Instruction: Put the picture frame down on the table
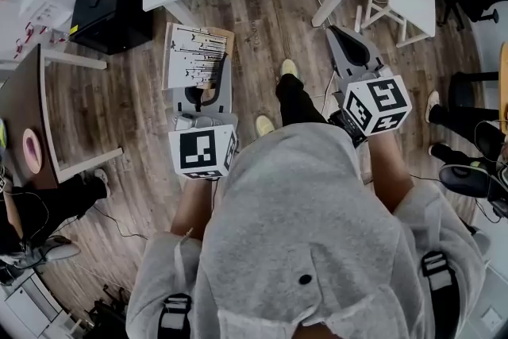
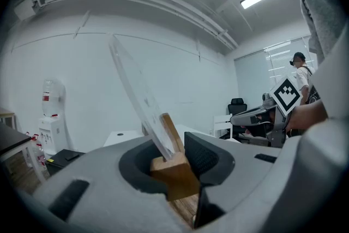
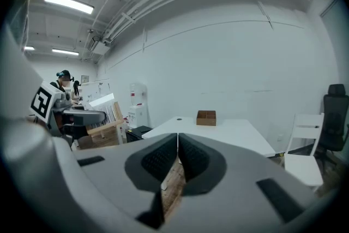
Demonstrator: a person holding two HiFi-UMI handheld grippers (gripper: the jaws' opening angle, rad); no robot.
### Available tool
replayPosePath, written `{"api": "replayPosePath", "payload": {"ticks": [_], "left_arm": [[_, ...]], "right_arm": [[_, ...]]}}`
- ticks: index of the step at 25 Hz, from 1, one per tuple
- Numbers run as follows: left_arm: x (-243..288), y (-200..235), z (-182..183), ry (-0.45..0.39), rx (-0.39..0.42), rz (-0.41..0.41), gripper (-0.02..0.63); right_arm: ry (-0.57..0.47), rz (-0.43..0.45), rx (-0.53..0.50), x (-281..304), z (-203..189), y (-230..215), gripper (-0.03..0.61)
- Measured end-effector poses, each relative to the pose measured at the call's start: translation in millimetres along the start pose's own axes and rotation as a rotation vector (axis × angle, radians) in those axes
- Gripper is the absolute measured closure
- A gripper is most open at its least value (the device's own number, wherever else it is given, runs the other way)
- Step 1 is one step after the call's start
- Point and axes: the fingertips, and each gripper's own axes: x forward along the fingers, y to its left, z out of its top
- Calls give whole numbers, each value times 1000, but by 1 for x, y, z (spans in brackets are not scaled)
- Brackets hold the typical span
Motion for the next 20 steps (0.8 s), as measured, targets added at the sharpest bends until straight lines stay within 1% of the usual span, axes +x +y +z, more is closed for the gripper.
{"api": "replayPosePath", "payload": {"ticks": [5, 10, 20], "left_arm": [[8, 1, -1, -1, 6, 2, 499], [23, 0, -2, 10, 8, 3, 499], [69, 8, -3, 23, 9, 3, 499]], "right_arm": [[3, 7, -3, 8, -3, -5, 550], [4, 10, 3, 18, -2, -19, 549], [19, 9, 12, 55, -5, -49, 549]]}}
